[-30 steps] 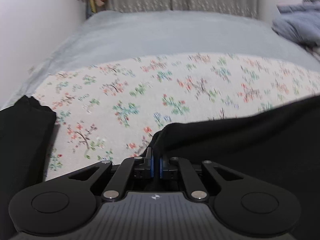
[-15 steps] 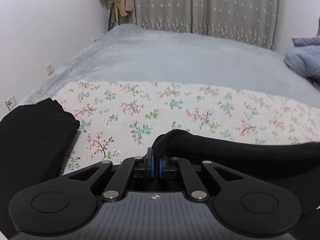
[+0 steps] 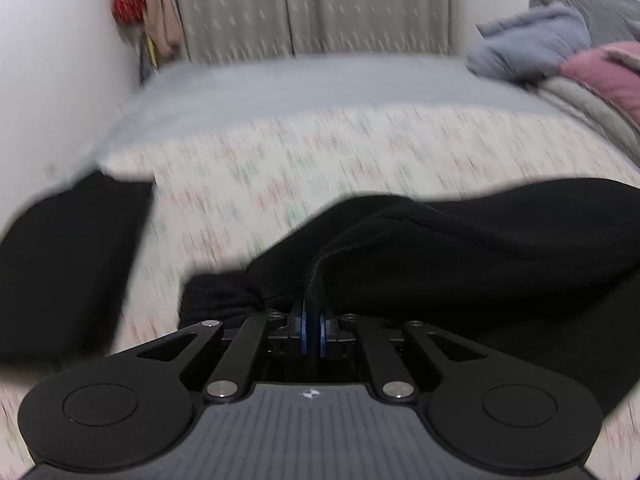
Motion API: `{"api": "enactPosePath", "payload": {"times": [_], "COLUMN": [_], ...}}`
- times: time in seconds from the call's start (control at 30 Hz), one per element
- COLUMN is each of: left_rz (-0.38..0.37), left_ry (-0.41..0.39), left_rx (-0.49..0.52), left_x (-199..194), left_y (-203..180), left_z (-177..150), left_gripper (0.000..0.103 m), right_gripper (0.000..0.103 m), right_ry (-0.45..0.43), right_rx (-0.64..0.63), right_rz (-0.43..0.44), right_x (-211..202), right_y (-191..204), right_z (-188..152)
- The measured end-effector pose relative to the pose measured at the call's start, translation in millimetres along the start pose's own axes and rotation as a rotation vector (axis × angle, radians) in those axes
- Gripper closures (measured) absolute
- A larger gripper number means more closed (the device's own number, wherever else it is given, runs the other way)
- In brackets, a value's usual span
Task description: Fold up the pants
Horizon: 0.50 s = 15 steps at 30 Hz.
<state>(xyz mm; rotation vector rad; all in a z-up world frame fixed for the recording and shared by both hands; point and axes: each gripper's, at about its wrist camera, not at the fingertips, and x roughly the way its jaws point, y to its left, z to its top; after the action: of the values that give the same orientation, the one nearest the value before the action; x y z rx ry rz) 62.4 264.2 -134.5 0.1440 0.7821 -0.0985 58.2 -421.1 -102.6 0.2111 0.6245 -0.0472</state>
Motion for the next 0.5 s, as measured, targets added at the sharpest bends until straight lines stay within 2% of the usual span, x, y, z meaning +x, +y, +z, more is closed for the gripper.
{"api": "enactPosePath", "payload": {"times": [0.1,0.17,0.23,0.33,0.37,0.5], "left_rz": [-0.007,-0.031,-0.074,-0.069,-0.071,-0.193], "left_ry": [0.046,0.040,0.032,0.018,0.007,-0.009], "left_rx": [-0.069,-0.146,-0.231,-0.363,-0.417,-0.681], "left_x": [-8,-21,-34,-50,-54,-61], "left_y": [3,13,28,42,46,60], "left_z": [-15,-18,-22,-26,-28,-39], "left_gripper": [0.084,0.081,0.077,0.057,0.055,0.051], "right_gripper": [0.078,0.071,0.038,0.022,0.020,0.020], "right_ry": [0.102,0.089,0.068,0.059,0.057,0.048], "right_rx": [0.010,0.053,0.113,0.144,0.158,0.228], "right_rz": [0.014,0.003,-0.031,-0.079,-0.110,-0.188], "right_x": [2,-3,-11,-25,-30,-51], "right_y": [-14,-21,-27,-28,-27,-23], "right_z": [-55,-68,-70,-70,-70,-76]}}
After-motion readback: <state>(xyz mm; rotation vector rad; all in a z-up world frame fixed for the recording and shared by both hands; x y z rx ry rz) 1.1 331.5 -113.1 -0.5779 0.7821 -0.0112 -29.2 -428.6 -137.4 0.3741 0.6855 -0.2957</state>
